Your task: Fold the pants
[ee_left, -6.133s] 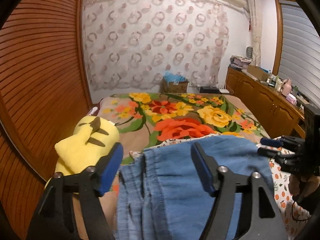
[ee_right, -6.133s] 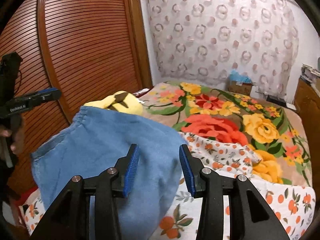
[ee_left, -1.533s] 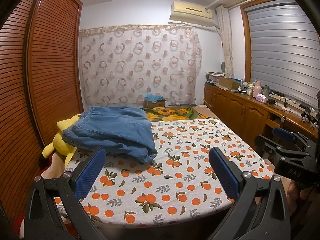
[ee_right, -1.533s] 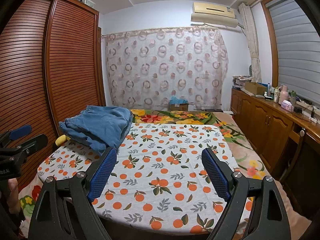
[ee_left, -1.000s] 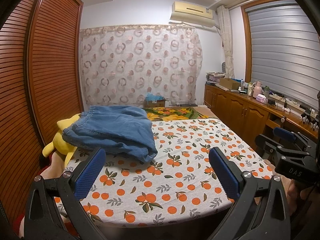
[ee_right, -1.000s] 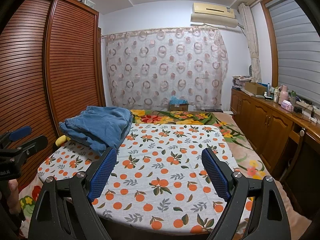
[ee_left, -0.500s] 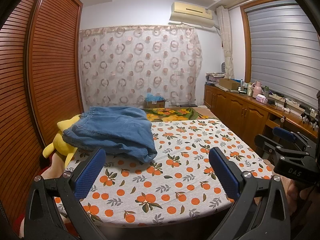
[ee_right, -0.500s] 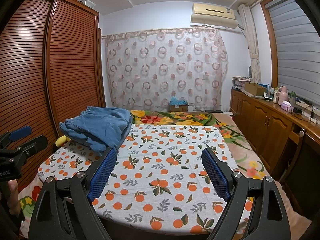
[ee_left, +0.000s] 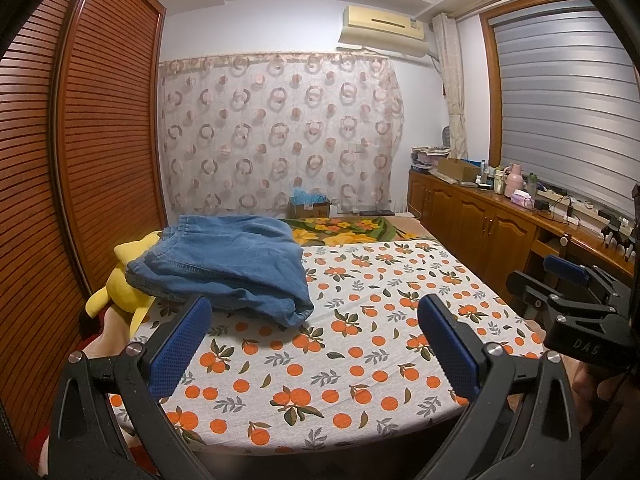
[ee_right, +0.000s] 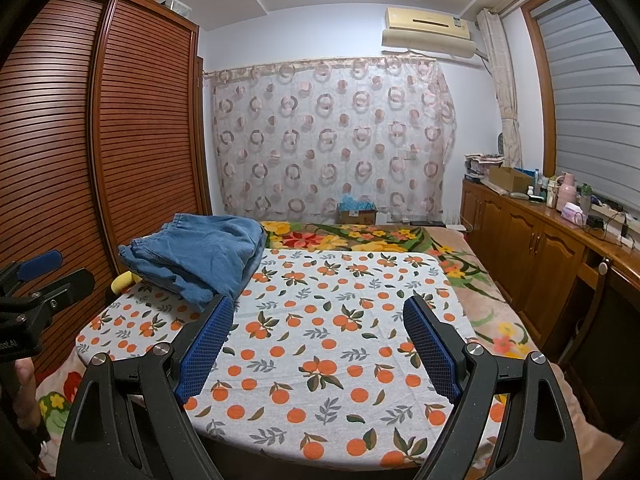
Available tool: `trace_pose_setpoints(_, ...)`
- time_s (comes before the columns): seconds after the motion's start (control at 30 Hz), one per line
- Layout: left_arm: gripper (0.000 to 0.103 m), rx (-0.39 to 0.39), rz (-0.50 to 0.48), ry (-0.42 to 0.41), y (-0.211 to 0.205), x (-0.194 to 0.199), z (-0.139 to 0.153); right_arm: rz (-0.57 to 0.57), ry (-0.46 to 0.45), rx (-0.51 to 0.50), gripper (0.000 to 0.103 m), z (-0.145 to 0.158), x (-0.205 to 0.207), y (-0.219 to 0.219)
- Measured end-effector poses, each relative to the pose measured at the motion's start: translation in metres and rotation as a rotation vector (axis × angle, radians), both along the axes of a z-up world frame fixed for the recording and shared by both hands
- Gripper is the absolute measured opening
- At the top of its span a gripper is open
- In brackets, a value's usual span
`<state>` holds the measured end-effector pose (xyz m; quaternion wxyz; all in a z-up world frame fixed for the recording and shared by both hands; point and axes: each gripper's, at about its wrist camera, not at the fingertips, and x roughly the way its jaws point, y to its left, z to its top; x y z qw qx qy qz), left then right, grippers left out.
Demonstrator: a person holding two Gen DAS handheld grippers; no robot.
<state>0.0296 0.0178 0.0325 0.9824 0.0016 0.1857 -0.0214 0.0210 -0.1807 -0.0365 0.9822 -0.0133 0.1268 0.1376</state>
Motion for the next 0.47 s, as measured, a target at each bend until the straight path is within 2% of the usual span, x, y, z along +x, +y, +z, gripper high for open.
trace_pose_setpoints(0.47,0.103,0.000,0.001,-0.001,-0.0007,-0.0004,-0.0010,0.000,-0.001,0.001,0.088,-0.0004,-0.0001,0.0002)
